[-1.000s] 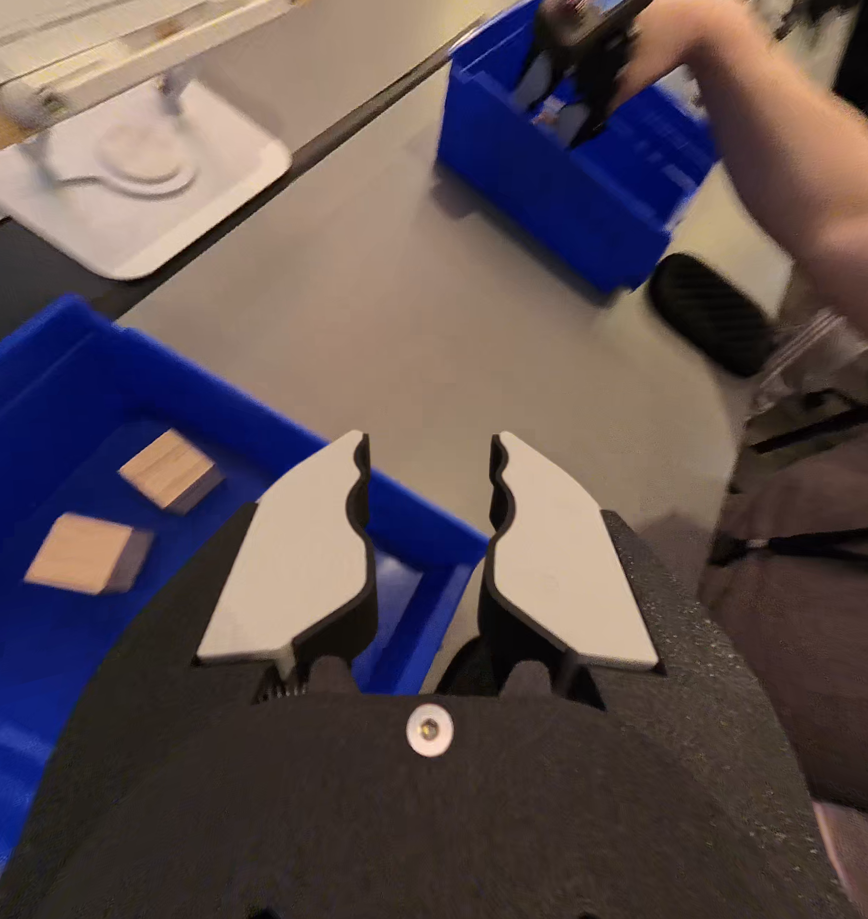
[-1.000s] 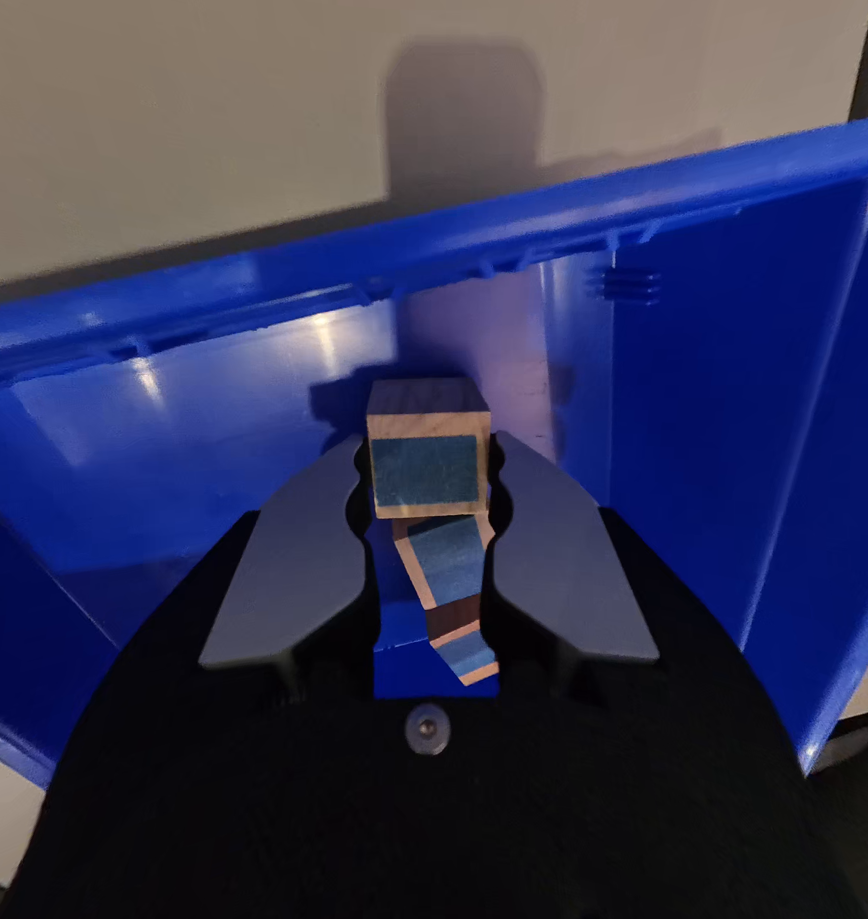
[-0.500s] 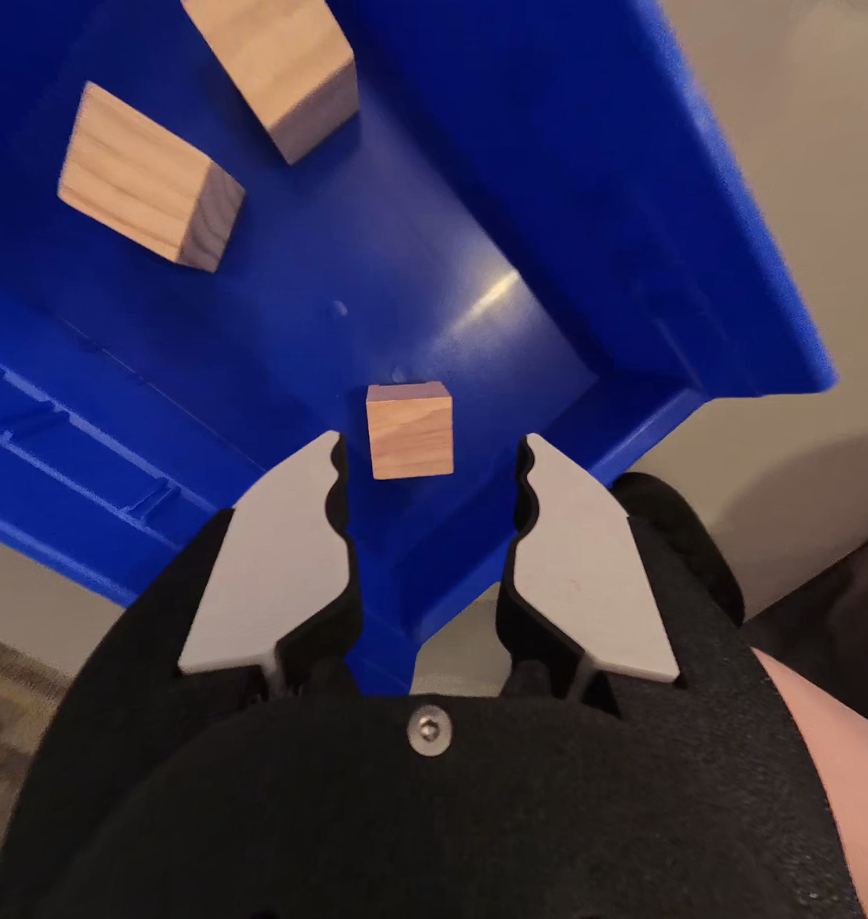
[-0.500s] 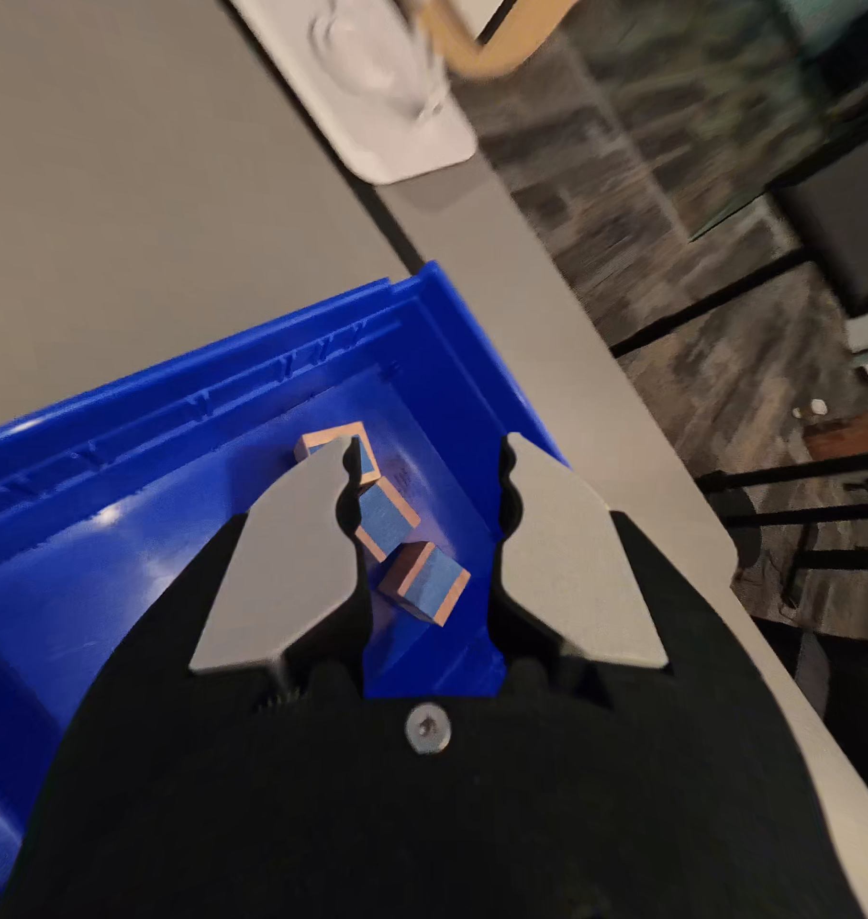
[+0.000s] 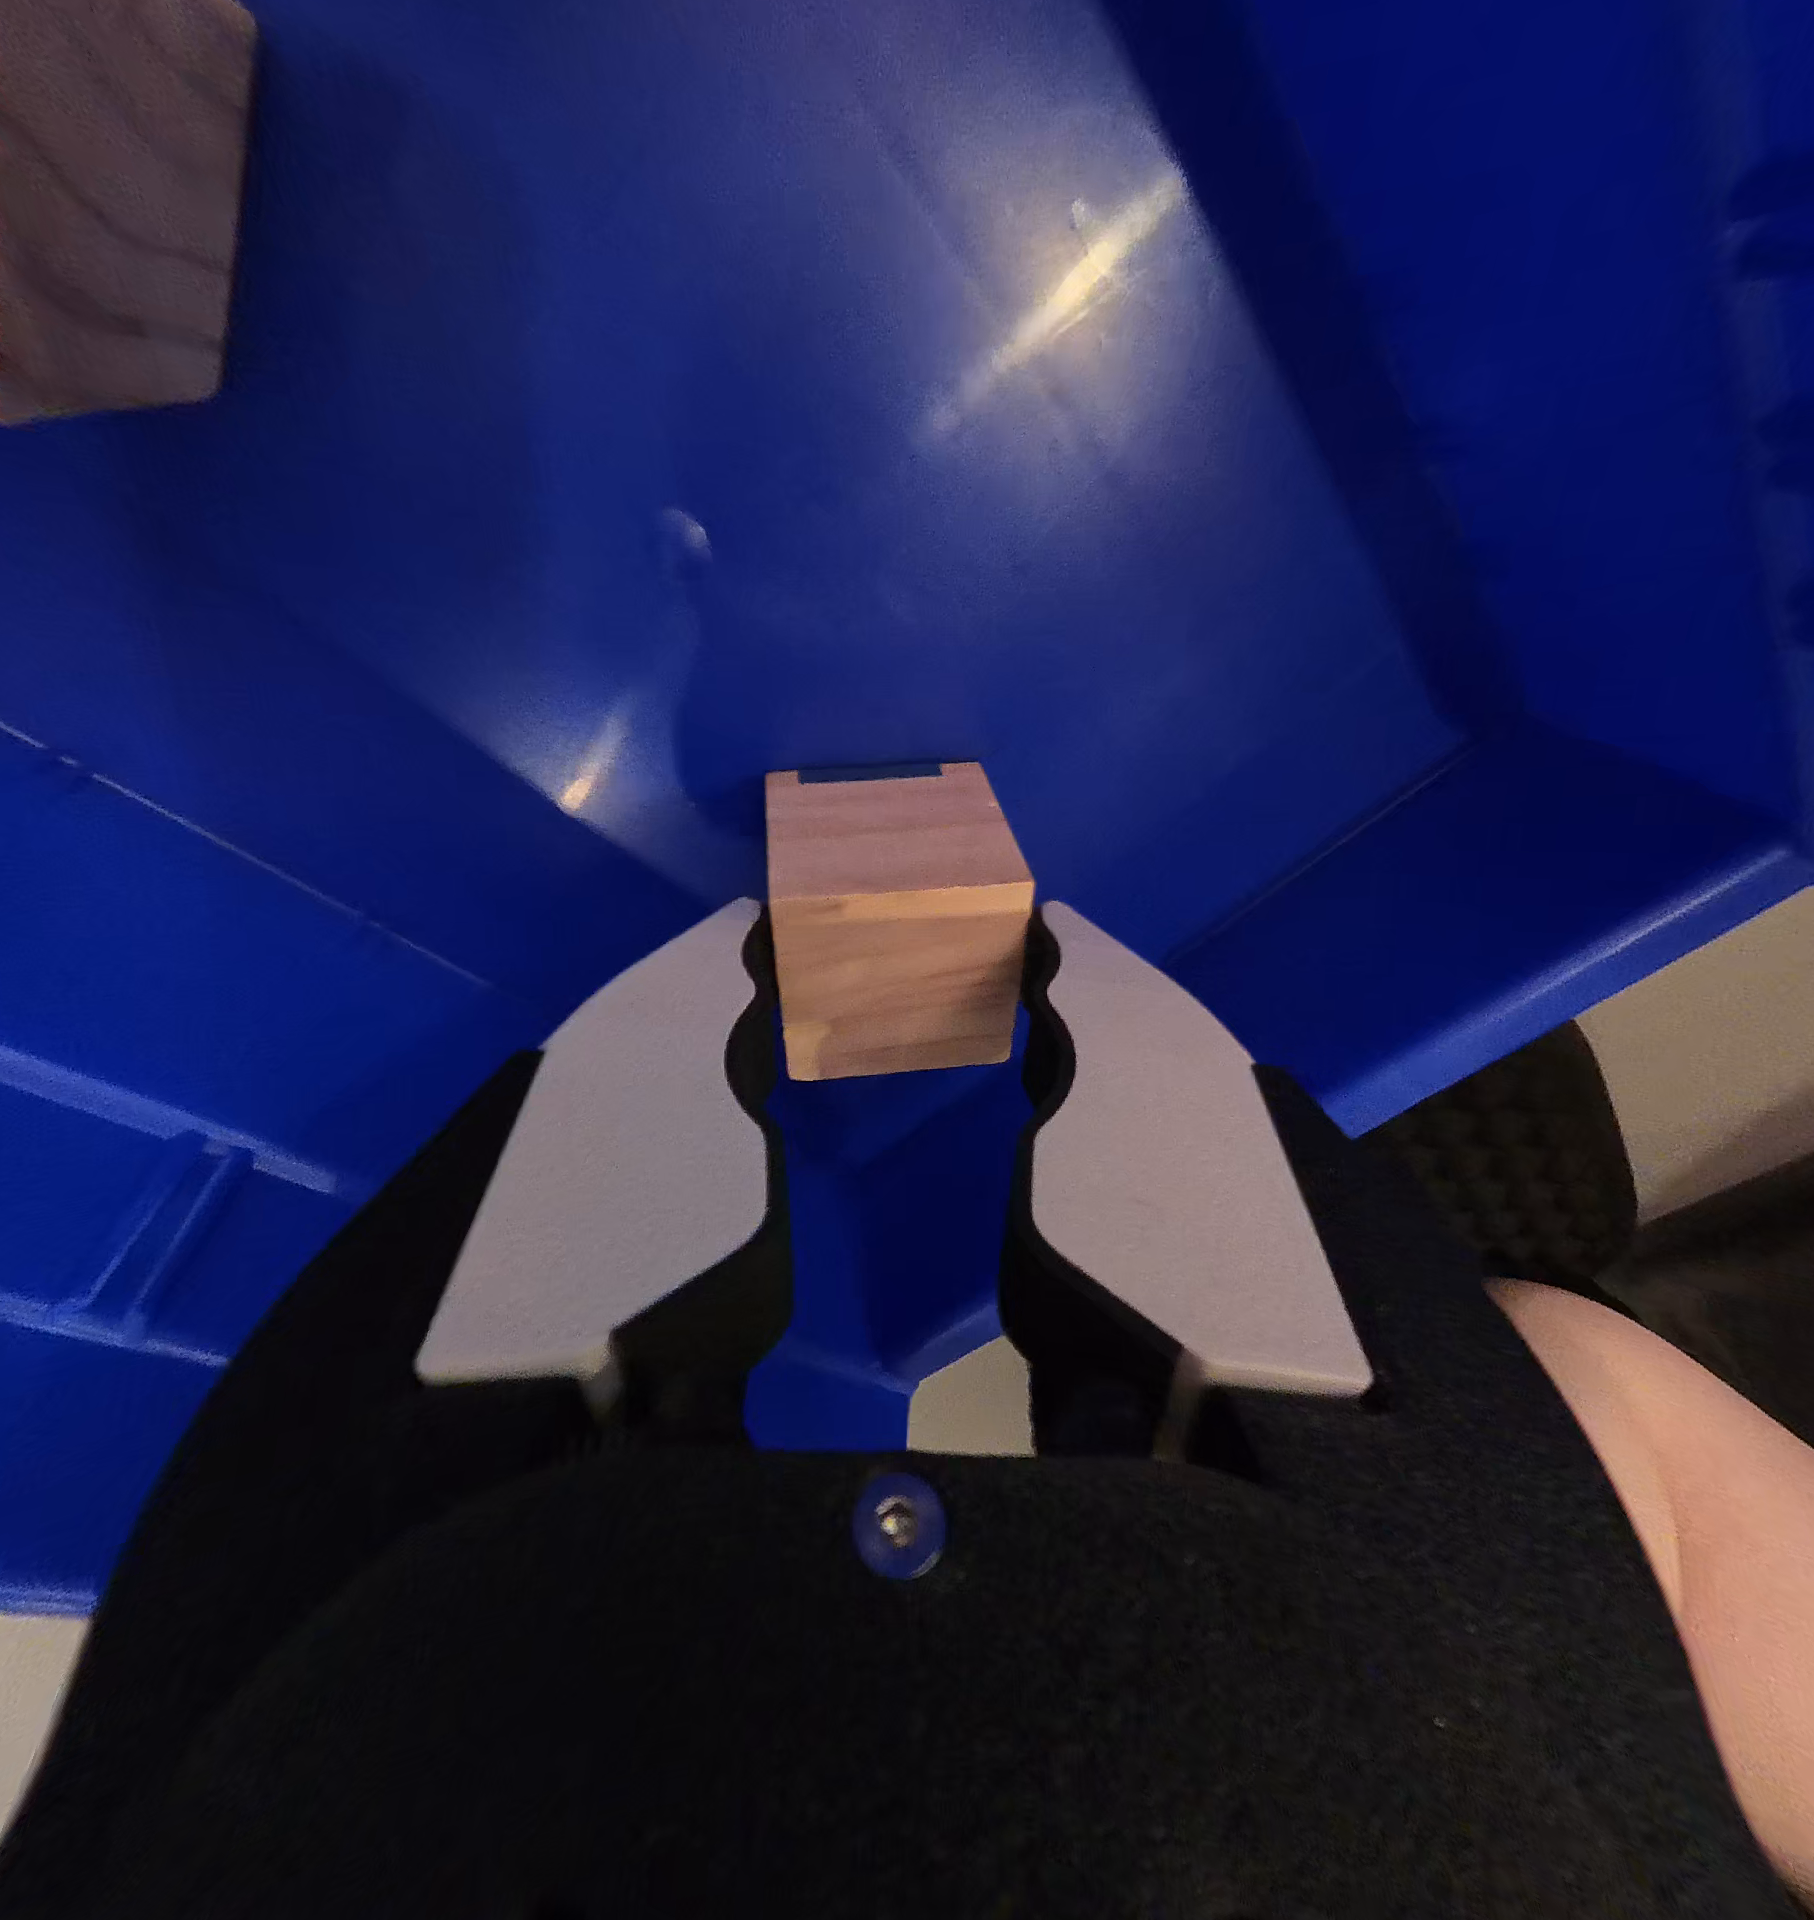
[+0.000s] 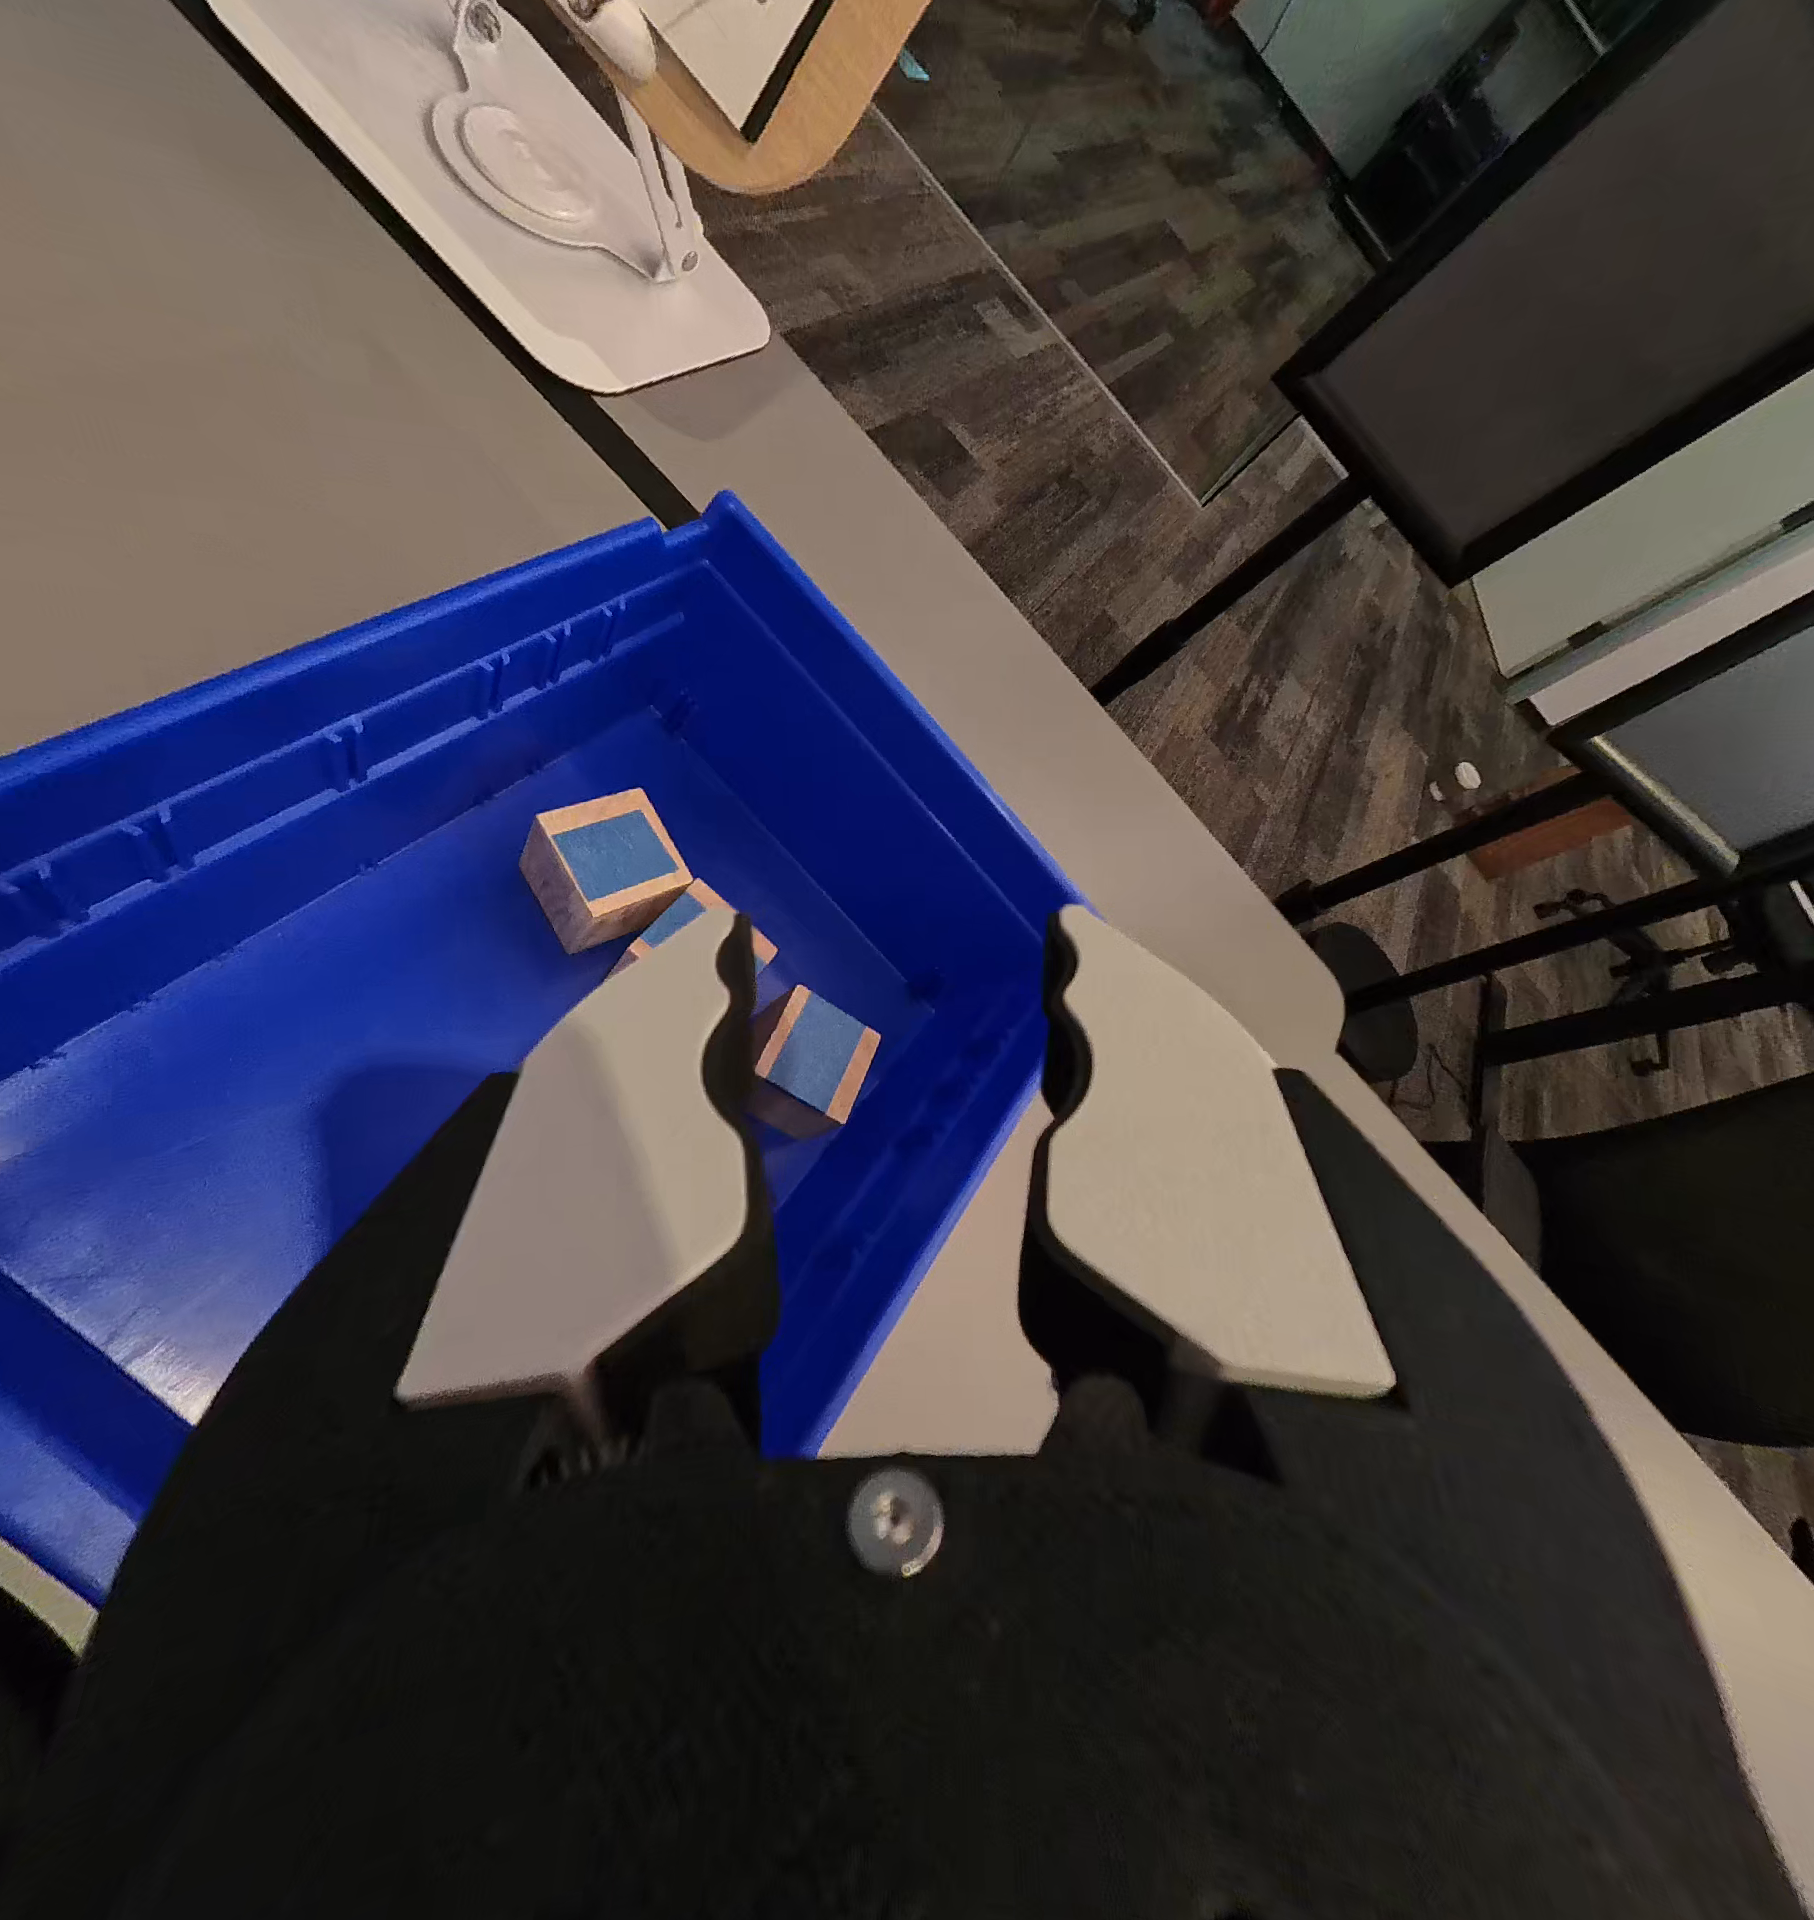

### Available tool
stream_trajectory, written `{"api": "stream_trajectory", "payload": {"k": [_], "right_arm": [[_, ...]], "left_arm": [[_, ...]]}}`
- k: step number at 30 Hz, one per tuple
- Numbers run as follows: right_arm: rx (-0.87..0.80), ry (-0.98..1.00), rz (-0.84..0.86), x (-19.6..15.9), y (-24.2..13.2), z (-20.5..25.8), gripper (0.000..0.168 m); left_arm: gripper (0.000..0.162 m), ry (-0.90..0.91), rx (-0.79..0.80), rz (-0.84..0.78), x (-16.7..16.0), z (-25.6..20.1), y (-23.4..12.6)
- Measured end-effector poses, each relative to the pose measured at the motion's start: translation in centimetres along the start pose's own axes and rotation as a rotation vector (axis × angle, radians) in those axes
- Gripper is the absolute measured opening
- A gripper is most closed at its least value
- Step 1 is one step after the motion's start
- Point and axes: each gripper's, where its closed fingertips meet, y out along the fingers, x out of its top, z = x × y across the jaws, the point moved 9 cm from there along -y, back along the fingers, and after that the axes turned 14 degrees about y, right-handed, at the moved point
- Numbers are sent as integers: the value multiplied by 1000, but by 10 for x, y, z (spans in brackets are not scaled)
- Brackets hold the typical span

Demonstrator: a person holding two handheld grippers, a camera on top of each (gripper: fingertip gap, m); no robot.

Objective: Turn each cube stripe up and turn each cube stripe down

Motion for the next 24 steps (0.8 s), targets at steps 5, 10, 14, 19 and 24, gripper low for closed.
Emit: {"api": "stream_trajectory", "payload": {"k": [5,10,14,19,24], "right_arm": [[10,-15,12,2,4,5,54],[0,-76,-20,19,8,20,55],[-15,-162,-143,51,11,50,54],[157,-258,-372,96,15,124,57],[408,-300,-531,122,14,206,66]], "left_arm": [[45,8,89,-39,-2,1,-14],[45,21,231,-369,-9,-4,-69],[45,83,186,-795,-5,-32,-123],[45,314,-223,-1238,28,-86,-163],[44,469,-663,-1280,79,-126,-155]]}}
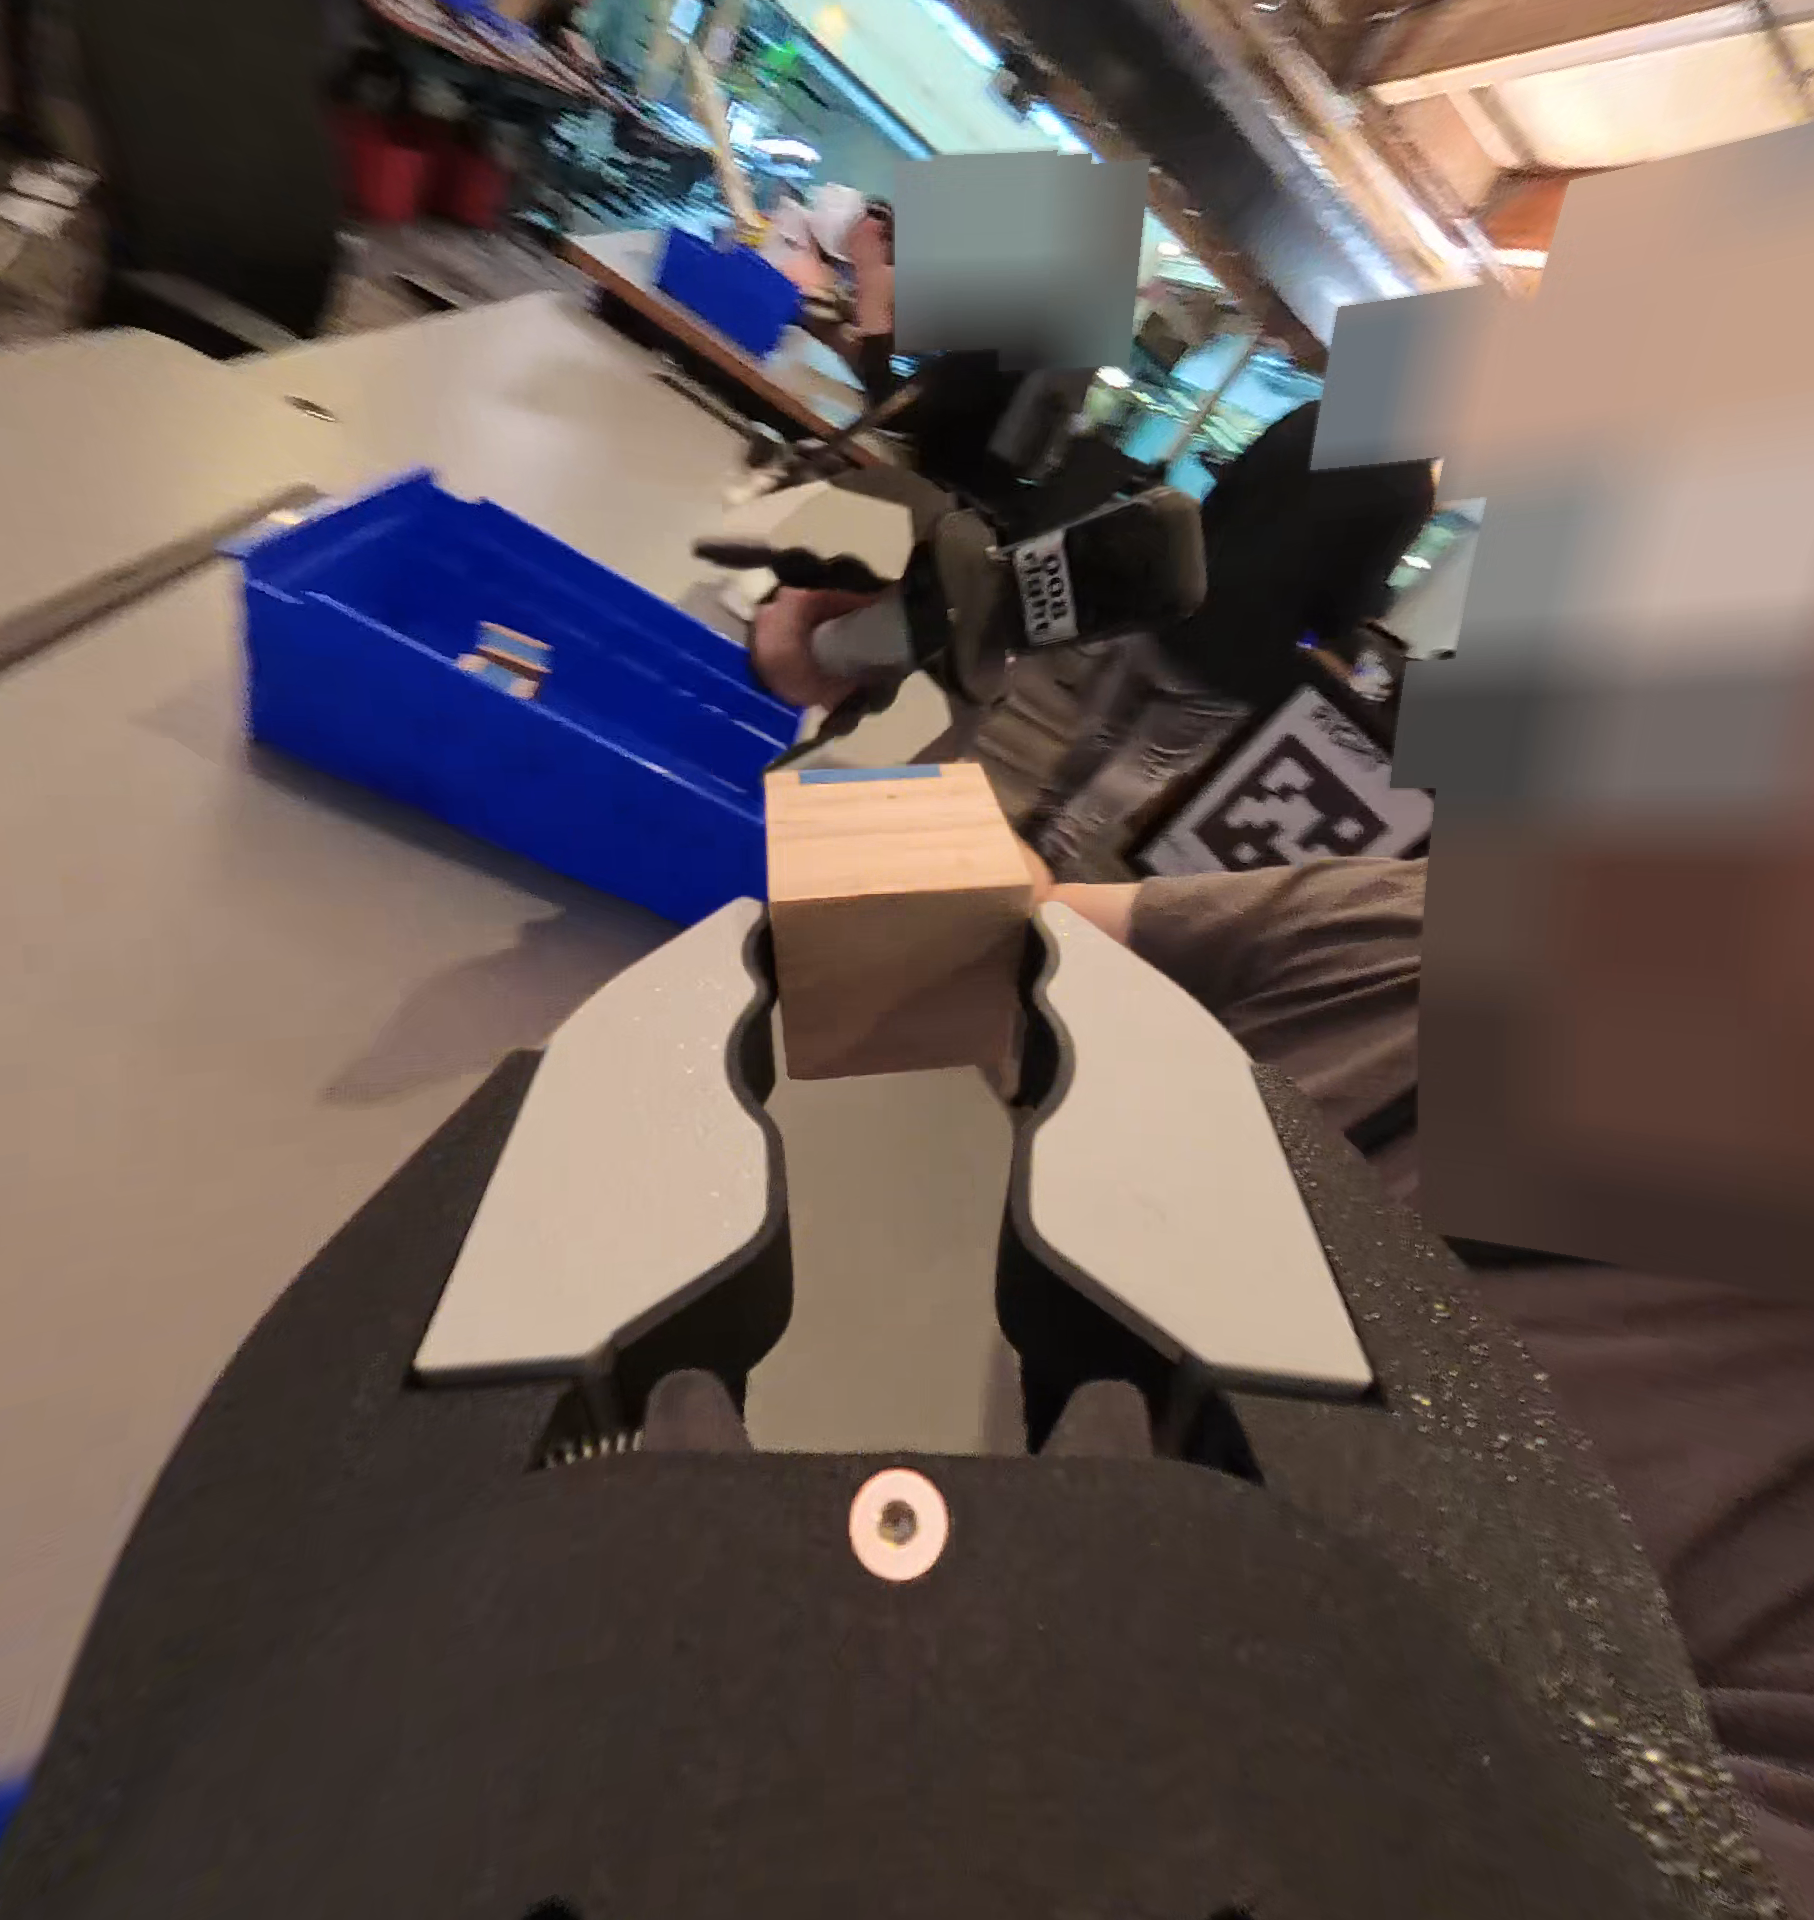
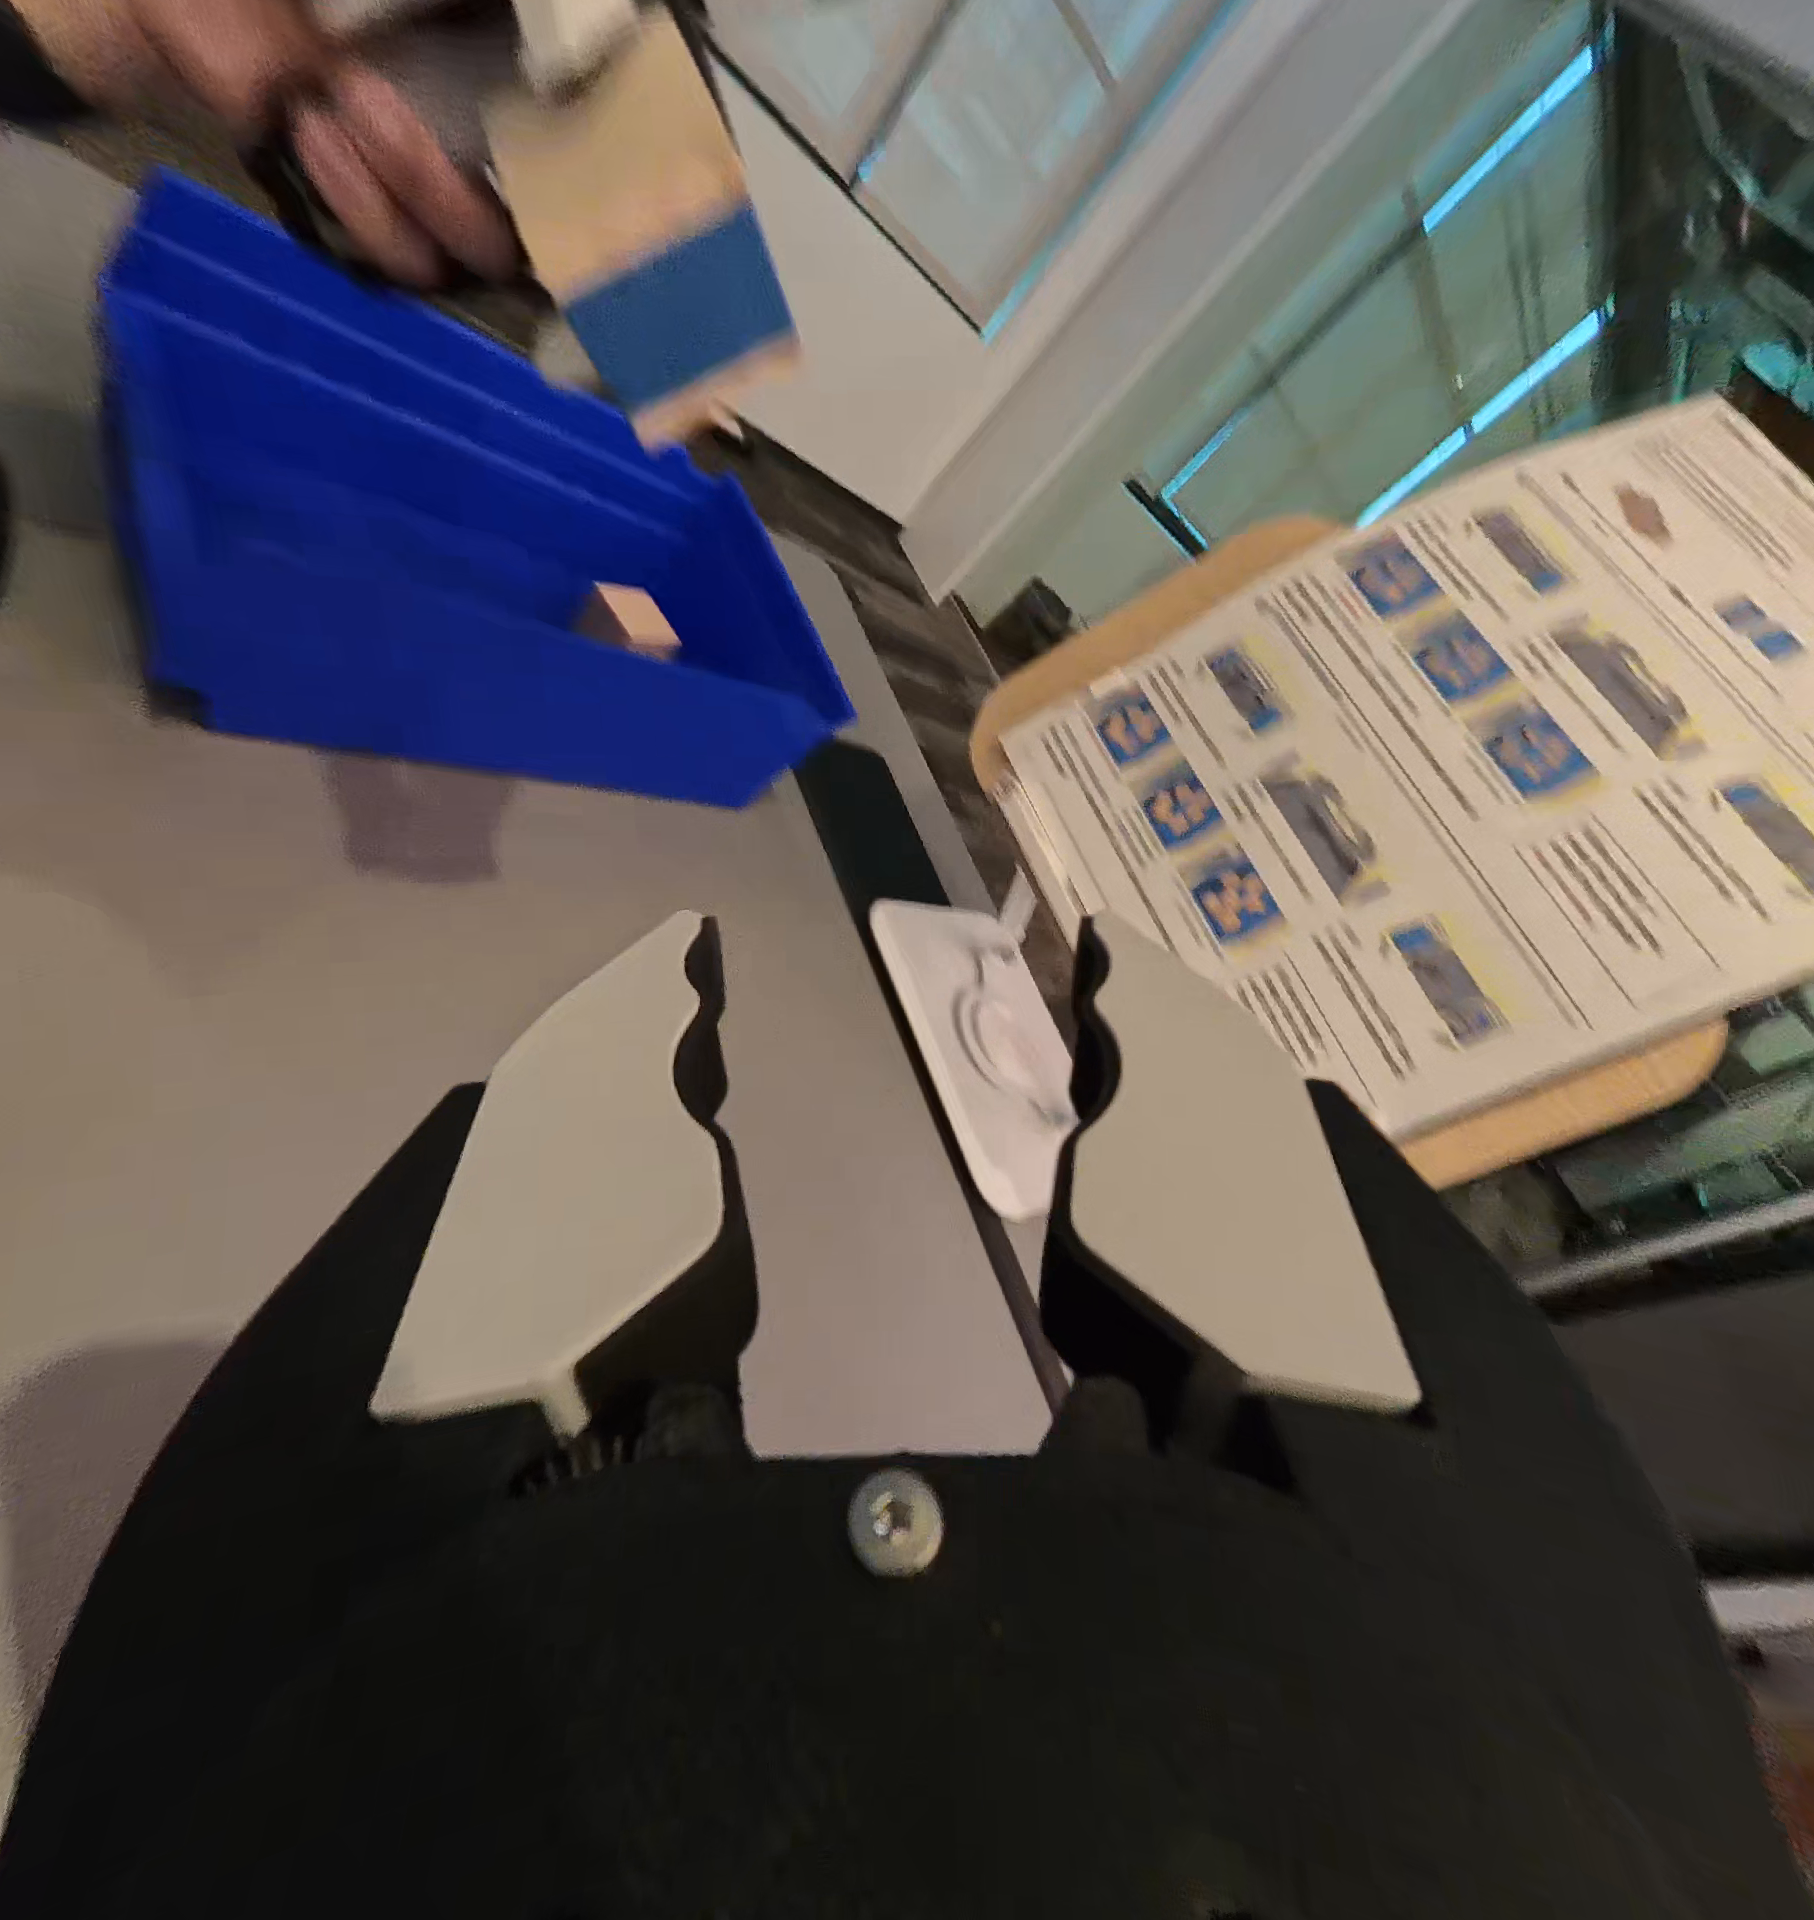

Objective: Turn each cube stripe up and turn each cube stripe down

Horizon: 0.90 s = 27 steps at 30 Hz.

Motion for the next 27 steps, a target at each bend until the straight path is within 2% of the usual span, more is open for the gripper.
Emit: {"api": "stream_trajectory", "payload": {"k": [4,11,14,16,21,22,24,25,27], "right_arm": [[28,-22,-90,17,13,26,72],[108,-62,-149,29,17,51,72],[133,-71,-159,31,19,58,62],[152,-82,-157,30,20,60,46],[215,-51,-123,35,13,57,45],[212,-50,-94,36,7,50,45],[127,-41,70,31,-9,23,46],[66,13,208,21,-20,2,46],[-93,244,533,-16,-49,-42,46]], "left_arm": [[44,-59,-140,5,-8,7,37],[44,-165,-309,-26,-17,11,66],[44,-149,-311,17,-21,10,75],[44,-144,-312,49,-23,9,78],[43,-112,-307,89,-21,7,71],[41,-94,-280,82,-18,7,65],[40,-48,-191,79,-12,7,49],[40,-16,-122,82,-9,7,39],[40,53,21,82,-1,4,17]]}}
